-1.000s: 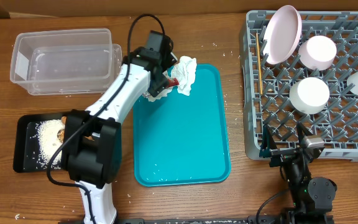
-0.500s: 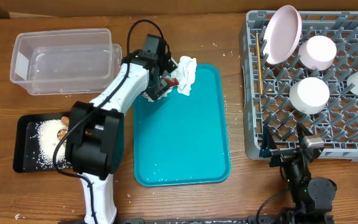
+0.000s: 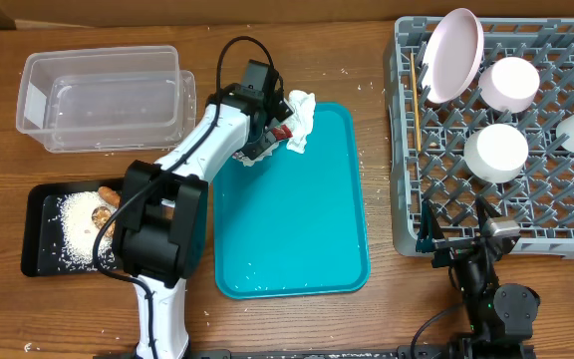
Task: Sort waste into correct bins and load items into the dishwasher
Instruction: 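Grasp the red wrapper with the left gripper and lift it, then carry the wrapper to the clear plastic bin and drop it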
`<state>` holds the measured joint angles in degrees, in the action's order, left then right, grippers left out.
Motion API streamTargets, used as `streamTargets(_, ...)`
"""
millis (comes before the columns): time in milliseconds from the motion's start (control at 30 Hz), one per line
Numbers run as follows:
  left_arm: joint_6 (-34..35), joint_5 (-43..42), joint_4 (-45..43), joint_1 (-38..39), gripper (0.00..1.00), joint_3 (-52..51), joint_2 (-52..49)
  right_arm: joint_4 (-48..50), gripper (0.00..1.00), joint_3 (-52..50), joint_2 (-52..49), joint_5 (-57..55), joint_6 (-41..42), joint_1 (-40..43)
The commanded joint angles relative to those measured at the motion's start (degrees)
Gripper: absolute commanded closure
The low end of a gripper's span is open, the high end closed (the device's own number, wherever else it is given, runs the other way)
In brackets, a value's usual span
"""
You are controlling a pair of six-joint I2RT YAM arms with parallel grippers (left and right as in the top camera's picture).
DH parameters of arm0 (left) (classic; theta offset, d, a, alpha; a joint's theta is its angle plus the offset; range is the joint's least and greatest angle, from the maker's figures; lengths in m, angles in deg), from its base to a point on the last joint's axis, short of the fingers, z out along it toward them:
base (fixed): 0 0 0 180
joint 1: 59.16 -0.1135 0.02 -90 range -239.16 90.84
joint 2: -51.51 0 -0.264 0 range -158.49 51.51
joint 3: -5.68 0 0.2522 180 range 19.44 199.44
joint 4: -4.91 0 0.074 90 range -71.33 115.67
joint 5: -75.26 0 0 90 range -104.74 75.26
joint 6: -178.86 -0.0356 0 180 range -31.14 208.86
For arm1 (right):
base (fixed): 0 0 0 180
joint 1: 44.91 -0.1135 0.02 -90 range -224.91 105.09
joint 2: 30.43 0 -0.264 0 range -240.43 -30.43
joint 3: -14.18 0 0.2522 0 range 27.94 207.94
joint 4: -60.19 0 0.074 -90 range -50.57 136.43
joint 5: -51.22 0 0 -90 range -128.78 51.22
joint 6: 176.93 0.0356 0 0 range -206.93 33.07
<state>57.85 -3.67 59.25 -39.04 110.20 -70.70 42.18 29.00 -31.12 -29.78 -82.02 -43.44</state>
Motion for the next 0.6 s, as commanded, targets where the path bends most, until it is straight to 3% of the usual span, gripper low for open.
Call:
streamTargets(0,2.8,3.4,0.4,1.1,0.81,1.0,2.2,0.3,0.0,-0.6,0.5,0.1,-0.2,0.2)
streamTargets(133,8.0,8.9,1.5,2.4,0.96,1.0,3.6,0.3,0.0,-0.6,0.5,0.1,-0.2,0.2)
streamTargets(267,12.1,8.0,4.2,3.1,0.96,1.0,7.3,0.3,0.0,-0.6,0.5,0.1,-0.2,0.2)
streamTargets(467,15.1,-3.1,9.3,3.0,0.96,1.0,16.0,0.3,0.0,-0.6,0.5,0.1,-0.2,0.2)
streamTargets(567,17.8,-4.7,10.1,2.4,0.96,1.0,19.9,0.3,0.0,-0.6,0.5,0.1,-0.2,0.2)
